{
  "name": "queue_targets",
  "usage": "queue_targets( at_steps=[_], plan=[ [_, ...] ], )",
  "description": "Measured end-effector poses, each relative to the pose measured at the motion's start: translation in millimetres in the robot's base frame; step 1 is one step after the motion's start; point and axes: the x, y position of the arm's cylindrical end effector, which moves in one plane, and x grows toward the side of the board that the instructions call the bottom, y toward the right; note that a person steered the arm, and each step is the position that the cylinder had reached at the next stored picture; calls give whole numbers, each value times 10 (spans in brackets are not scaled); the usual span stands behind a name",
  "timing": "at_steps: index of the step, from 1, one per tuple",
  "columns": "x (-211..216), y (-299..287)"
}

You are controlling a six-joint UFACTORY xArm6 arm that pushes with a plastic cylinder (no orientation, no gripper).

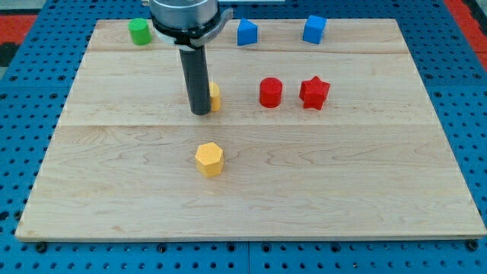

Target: Slide the hexagon left to the heart

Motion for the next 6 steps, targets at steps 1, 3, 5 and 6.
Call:
queue_targets(
  at_steps=[1,3,5,6],
  plan=[
    [-75,54],
    [1306,1007],
    [830,242],
    [647,-428]
  ],
)
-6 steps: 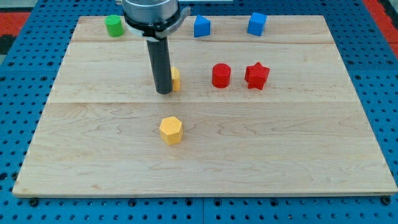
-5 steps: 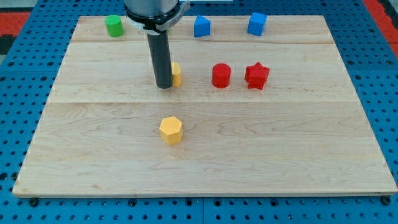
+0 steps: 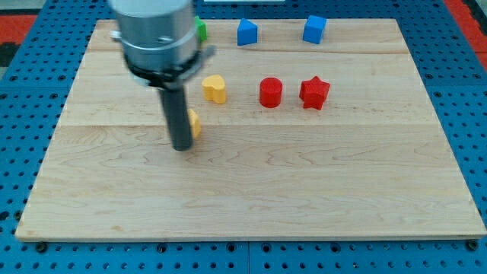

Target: Slide the hexagon left to the heart

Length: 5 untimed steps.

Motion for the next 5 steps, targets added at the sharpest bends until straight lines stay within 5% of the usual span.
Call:
queue_targets(
  at_steps=[1,2,3,5],
  plan=[
    [-337,5],
    [-96,299],
    [-368,410],
    [-649,-388]
  ],
)
